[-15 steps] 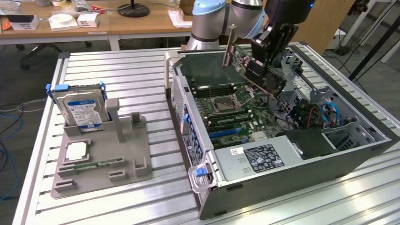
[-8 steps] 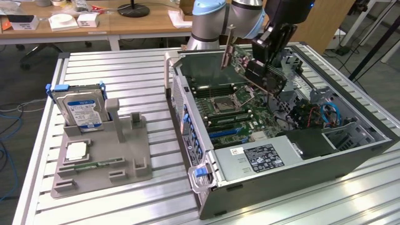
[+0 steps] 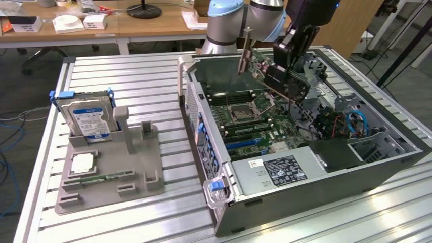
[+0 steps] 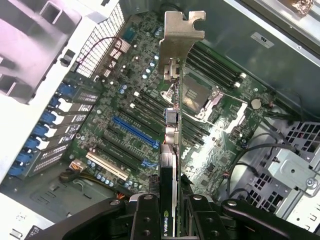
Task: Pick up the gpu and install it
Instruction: 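Insert the gpu into the slot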
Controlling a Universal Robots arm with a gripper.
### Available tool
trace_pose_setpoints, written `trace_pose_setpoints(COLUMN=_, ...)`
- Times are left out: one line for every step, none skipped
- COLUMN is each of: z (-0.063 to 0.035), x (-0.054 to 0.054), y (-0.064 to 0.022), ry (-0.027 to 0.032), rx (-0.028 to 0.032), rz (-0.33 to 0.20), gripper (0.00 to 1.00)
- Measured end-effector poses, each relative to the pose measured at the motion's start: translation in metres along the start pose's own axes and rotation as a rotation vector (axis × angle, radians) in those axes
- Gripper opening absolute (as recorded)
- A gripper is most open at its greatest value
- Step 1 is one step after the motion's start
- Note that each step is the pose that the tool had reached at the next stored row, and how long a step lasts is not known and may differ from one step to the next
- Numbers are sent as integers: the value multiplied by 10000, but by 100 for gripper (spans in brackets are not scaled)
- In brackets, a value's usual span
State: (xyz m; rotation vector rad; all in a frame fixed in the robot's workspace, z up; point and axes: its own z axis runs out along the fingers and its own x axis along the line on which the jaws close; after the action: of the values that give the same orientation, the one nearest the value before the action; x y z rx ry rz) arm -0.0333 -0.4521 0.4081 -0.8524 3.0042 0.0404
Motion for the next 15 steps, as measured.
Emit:
trace_pose_setpoints(z=0, x=0, y=0, ry=1, rx=-1, rz=-52, gripper=26)
trace_pose_setpoints(z=0, x=0, y=0, ry=2, rx=-3, rz=-103, gripper=26)
trace_pose_setpoints(z=0, x=0, y=0, ry=3, rx=-4, rz=-154, gripper=26)
trace_pose_setpoints(z=0, x=0, y=0, ry=4, rx=-5, rz=-204, gripper=26)
trace_pose_setpoints(z=0, x=0, y=0, ry=5, rx=-6, rz=-257, gripper=26)
trace_pose_setpoints(z=0, x=0, y=0, ry=6, rx=-7, rz=-308, gripper=26)
trace_pose_setpoints(z=0, x=0, y=0, ry=7, rx=-9, rz=-358, gripper=26)
trace_pose_setpoints(z=0, x=0, y=0, ry=8, rx=-10, rz=-408, gripper=26)
trace_pose_setpoints(z=0, x=0, y=0, ry=9, rx=-11, rz=-459, gripper=26)
trace_pose_setpoints(z=0, x=0, y=0, ry=10, rx=-13, rz=-515, gripper=26)
trace_pose_setpoints(z=0, x=0, y=0, ry=11, rx=-13, rz=-565, gripper=26)
trace_pose_setpoints(z=0, x=0, y=0, ry=12, rx=-15, rz=-615, gripper=26)
trace_pose_setpoints(z=0, x=0, y=0, ry=13, rx=-16, rz=-664, gripper=26)
trace_pose_setpoints(z=0, x=0, y=0, ry=14, rx=-17, rz=-713, gripper=26)
trace_pose_setpoints(z=0, x=0, y=0, ry=15, rx=-19, rz=-761, gripper=26)
